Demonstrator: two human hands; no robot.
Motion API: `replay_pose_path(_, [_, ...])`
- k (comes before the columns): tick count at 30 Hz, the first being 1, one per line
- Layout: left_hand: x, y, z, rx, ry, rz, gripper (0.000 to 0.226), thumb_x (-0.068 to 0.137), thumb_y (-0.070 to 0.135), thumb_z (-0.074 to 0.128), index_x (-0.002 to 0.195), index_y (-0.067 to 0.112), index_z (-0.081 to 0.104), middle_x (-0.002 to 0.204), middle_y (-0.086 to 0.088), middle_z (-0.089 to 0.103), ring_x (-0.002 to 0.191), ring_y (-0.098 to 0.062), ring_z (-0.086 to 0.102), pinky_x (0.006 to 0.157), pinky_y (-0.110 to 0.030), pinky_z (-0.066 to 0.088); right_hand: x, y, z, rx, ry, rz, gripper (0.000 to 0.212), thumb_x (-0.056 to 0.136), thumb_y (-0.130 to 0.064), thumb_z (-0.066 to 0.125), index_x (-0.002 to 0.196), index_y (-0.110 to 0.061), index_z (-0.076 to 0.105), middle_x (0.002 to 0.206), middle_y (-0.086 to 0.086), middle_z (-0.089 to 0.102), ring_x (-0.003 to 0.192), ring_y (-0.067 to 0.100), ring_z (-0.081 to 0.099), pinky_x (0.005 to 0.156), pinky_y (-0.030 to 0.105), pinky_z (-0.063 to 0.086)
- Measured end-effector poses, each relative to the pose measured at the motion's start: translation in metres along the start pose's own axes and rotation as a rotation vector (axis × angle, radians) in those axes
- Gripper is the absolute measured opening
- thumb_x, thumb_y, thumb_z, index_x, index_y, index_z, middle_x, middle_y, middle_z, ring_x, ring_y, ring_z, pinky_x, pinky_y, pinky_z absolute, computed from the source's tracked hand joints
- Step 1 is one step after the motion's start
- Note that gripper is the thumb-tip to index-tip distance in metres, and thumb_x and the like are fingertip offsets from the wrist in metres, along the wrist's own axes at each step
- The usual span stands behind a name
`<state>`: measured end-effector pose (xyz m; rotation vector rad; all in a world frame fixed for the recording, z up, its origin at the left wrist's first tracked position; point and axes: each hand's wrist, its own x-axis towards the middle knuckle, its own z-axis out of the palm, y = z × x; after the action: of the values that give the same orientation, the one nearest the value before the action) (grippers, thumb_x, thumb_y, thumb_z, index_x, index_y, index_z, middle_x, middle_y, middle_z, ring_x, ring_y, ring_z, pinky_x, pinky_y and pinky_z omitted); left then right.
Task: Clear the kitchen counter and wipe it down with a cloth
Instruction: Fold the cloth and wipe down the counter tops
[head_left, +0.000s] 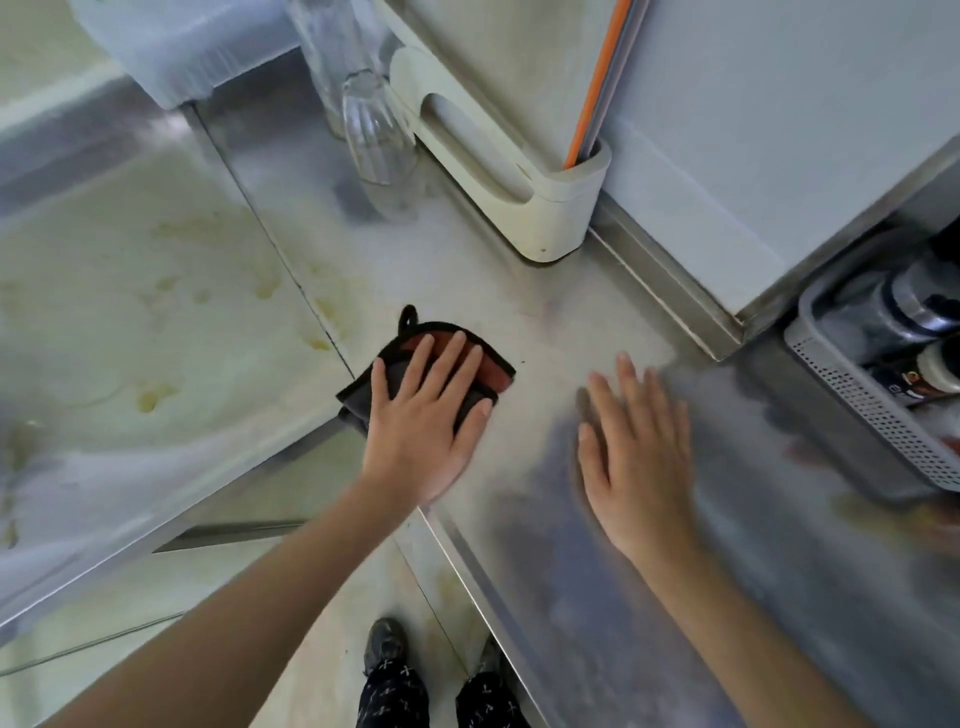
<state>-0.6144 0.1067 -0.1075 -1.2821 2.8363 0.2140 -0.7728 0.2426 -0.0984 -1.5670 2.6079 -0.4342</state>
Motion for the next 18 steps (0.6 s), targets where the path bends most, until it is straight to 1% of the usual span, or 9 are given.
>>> replay_pose_path(3, [0.037,-0.031,-0.008,0.020,0.017,-0.161,0.063,0.090,0.056,0.006,0.147,0.031,0.018,0.156,0.008,0.015,0.144,-0.018,0.008,0.113,-0.053,0.002,0.042,-0.016,0.015,-0.059,-0.086,-0.085,0.049,0.093,-0.032,0.029,0.135,-0.013,0.045,0.147,0.012,0.037,0.134,0.036,0.036,0.103,0.056,0.032])
replay_pose_path(5, [0.046,-0.033,-0.009,0.001,0.027,-0.249,0.062,0.090,0.054,0.007,0.147,0.030,0.015,0.157,0.008,0.011,0.144,-0.018,0.004,0.112,-0.052,0.000,0.059,-0.021,0.022,-0.109,-0.126,-0.074,0.051,0.095,-0.035,0.023,0.137,-0.014,0.042,0.148,0.011,0.037,0.135,0.035,0.035,0.104,0.055,0.032])
replay_pose_path(7, [0.041,-0.023,-0.006,-0.034,0.034,-0.288,0.061,0.091,0.052,0.008,0.148,0.029,0.010,0.157,0.007,0.006,0.144,-0.018,-0.001,0.112,-0.051,-0.005,0.064,-0.022,0.025,-0.152,-0.131,-0.062,0.052,0.096,-0.036,0.020,0.140,-0.015,0.038,0.149,0.011,0.035,0.136,0.034,0.033,0.105,0.054,0.030])
replay_pose_path(9, [0.024,-0.012,-0.002,-0.007,0.047,-0.187,0.059,0.094,0.051,0.011,0.148,0.027,0.013,0.157,0.006,0.009,0.145,-0.019,0.002,0.111,-0.050,-0.006,0.063,-0.022,0.026,-0.174,-0.135,-0.065,0.053,0.096,-0.037,0.019,0.143,-0.017,0.034,0.150,0.010,0.033,0.137,0.034,0.030,0.107,0.053,0.029])
replay_pose_path(12, [0.007,-0.014,-0.004,0.058,-0.012,0.065,0.057,0.095,0.052,0.017,0.146,0.028,0.022,0.154,0.006,0.022,0.143,-0.019,0.015,0.112,-0.055,0.008,0.062,-0.022,0.025,-0.177,-0.152,-0.066,0.053,0.097,-0.037,0.017,0.144,-0.017,0.030,0.152,0.009,0.029,0.139,0.033,0.027,0.108,0.053,0.027])
replay_pose_path(13, [0.012,-0.022,-0.007,0.072,-0.043,0.104,0.057,0.094,0.054,0.016,0.146,0.030,0.022,0.154,0.007,0.022,0.143,-0.019,0.015,0.112,-0.056,0.012,0.062,-0.022,0.024,-0.179,-0.157,-0.067,0.054,0.097,-0.037,0.015,0.144,-0.017,0.030,0.152,0.010,0.029,0.139,0.033,0.027,0.108,0.054,0.027])
replay_pose_path(14, [0.022,-0.033,-0.009,0.075,-0.063,0.096,0.059,0.093,0.056,0.012,0.147,0.032,0.017,0.155,0.008,0.018,0.144,-0.018,0.011,0.112,-0.056,0.011,0.063,-0.022,0.024,-0.182,-0.162,-0.068,0.054,0.097,-0.037,0.014,0.144,-0.016,0.031,0.152,0.011,0.029,0.139,0.034,0.028,0.107,0.054,0.027])
replay_pose_path(16, [0.052,-0.058,-0.014,0.027,-0.067,-0.067,0.062,0.090,0.058,0.006,0.147,0.034,0.008,0.157,0.010,0.007,0.145,-0.017,0.002,0.112,-0.053,0.002,0.063,-0.021,0.025,-0.189,-0.167,-0.069,0.054,0.097,-0.037,0.014,0.143,-0.015,0.033,0.151,0.011,0.030,0.138,0.034,0.028,0.106,0.054,0.029])
replay_pose_path(18, [0.078,-0.079,-0.020,-0.025,-0.065,-0.251,0.060,0.093,0.057,0.011,0.148,0.033,0.007,0.157,0.010,0.003,0.144,-0.017,-0.001,0.113,-0.052,-0.001,0.062,-0.021,0.026,-0.178,-0.160,-0.066,0.053,0.097,-0.036,0.017,0.143,-0.016,0.033,0.151,0.011,0.030,0.138,0.034,0.029,0.106,0.054,0.029])
